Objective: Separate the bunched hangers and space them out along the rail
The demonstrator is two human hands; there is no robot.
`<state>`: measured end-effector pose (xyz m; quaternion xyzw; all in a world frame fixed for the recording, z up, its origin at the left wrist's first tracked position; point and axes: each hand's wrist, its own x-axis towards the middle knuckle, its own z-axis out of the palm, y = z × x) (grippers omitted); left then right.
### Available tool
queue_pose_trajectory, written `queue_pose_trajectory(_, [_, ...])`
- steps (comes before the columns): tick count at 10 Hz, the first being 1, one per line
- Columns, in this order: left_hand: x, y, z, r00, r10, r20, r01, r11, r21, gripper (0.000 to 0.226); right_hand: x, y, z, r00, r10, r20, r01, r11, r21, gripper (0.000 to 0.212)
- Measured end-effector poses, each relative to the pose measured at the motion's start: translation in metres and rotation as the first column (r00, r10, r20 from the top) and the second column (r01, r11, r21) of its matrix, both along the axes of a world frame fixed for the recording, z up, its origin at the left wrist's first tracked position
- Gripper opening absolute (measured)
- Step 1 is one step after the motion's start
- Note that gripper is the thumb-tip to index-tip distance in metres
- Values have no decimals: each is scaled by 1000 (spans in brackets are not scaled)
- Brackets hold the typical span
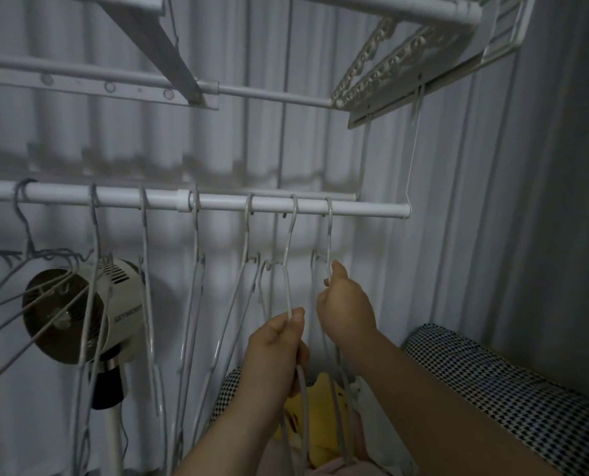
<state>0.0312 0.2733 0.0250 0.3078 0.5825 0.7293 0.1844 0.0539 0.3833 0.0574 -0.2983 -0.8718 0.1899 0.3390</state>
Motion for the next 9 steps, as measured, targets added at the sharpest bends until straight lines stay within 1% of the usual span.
queue_pose_trajectory(3, [6, 1, 1, 1000, 5, 30, -6, 1000, 16, 27, 11, 7, 2, 999, -17, 36, 17, 1000, 14, 47])
queue_pose_trajectory(4, [8, 1, 2, 1000, -4, 5, 4, 1000, 12, 30, 13, 8, 3, 999, -19, 31, 18, 1000, 23, 45])
queue_pose_trajectory(5, [10, -1, 3, 1000, -11, 2, 11, 1000, 20, 28, 16, 6, 3, 1000, -5, 29, 5, 1000, 21, 44])
queue_pose_trajectory(6, [11, -4, 2, 1000, 13, 10, -13, 999, 32, 19, 22, 2, 7, 1000, 25, 19, -26, 999, 44, 51])
queue_pose_trajectory(7, [10, -13, -5, 997, 55, 59, -56, 998, 25, 15, 30, 3, 16, 998, 55, -32, -54, 997, 48, 57])
queue_pose_trajectory(8, [9, -26, -10, 994, 89, 68, -90, 996, 16, 23, 36, 4, 23, 998, 59, -29, -57, 996, 66, 53])
queue_pose_trajectory(9, [8, -44, -17, 987, 156, -38, -159, 985, -67, 34, 44, -8, 20, 998, 60, 0, -60, 995, 81, 49])
